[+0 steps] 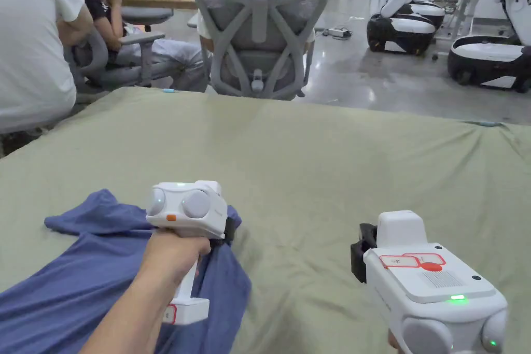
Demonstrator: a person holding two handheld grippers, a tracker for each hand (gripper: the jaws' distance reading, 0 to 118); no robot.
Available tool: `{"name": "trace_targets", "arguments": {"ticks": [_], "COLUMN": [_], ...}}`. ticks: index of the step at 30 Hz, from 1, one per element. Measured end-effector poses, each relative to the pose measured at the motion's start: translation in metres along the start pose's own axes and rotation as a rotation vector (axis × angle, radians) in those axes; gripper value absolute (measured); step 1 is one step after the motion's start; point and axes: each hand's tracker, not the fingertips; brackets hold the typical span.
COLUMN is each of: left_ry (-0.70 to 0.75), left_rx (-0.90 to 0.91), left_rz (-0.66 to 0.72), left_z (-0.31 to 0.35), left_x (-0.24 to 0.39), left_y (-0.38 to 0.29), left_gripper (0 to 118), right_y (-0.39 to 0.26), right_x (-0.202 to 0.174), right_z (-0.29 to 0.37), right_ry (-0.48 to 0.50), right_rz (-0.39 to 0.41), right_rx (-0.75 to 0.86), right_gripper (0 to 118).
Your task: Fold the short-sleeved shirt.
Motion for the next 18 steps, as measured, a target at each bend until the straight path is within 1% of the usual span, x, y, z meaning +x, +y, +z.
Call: {"name": "trace_targets", "arguments": {"ticks": [3, 8, 11, 13, 15, 18], "left_ry": [-0.137, -0.357, -0.517, -0.565, -0.614, -0.619], "left_rx": [0.074, 0.149, 0.165, 0.155, 0.124, 0.01], "left_rz": [-0.018, -0.171, -0.227, -0.279, -0.303, -0.329], "left_z": [0.018, 0.041, 0.054, 0.055, 0.046, 0.008], "left_x": [0.06, 0.205, 0.288, 0.335, 0.373, 0.41], "left_y": [0.018, 0.041, 0.044, 0.041, 0.031, 0.005], "left_gripper": [4, 4, 4, 4, 4, 4], "right_y": [0.001, -0.002, -0.009, -0.014, -0.022, -0.036], "right_x": [0.035, 0.1, 0.139, 0.161, 0.182, 0.206], "right_z": [0.023, 0.066, 0.091, 0.106, 0.118, 0.128], "right_ry": [-0.062, -0.201, -0.28, -0.336, -0.376, -0.42], "right_rz": [-0.018, -0.05, -0.064, -0.069, -0.09, -0.113], "right_rx": [0.02, 0.039, 0.035, 0.026, 0.017, -0.002], "right_gripper": [0, 0, 0, 0, 0, 0]}}
